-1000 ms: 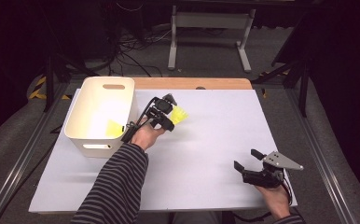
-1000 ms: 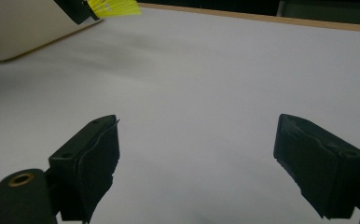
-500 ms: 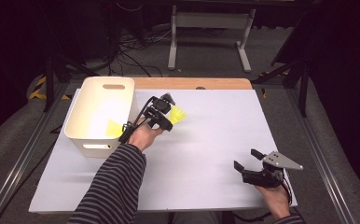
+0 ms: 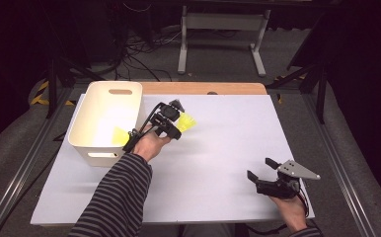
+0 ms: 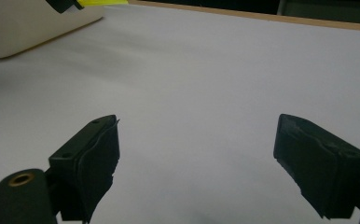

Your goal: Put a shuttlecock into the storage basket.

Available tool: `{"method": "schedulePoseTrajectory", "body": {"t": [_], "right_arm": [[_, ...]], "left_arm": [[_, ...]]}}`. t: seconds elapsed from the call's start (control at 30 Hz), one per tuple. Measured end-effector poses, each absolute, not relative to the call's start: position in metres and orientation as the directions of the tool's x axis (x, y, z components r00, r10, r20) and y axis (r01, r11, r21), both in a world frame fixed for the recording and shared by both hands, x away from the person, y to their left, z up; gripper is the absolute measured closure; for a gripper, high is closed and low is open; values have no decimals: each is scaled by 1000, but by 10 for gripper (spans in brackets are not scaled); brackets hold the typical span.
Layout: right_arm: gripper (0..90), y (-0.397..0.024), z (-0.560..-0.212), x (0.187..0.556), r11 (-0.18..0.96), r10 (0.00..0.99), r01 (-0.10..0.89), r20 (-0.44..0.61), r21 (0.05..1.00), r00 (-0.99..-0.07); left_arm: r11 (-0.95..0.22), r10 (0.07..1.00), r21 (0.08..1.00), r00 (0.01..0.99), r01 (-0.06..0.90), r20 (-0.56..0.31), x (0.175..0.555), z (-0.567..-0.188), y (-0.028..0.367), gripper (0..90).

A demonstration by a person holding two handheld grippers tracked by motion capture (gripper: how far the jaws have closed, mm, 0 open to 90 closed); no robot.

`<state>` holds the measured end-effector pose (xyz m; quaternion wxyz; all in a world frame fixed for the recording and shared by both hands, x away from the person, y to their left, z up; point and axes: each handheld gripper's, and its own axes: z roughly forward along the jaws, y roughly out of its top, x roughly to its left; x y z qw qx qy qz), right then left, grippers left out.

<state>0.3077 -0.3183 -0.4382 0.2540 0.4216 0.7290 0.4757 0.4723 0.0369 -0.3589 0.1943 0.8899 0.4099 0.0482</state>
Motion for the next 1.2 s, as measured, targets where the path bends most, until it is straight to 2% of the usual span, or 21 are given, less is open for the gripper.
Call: {"method": "schedulePoseTrajectory", "body": {"t": [1.2], "right_arm": [[145, -318, -438, 308, 194, 855, 374, 30, 907, -517]], "left_arm": [[-587, 749, 399, 660, 704, -62, 462, -342, 52, 650]]}}
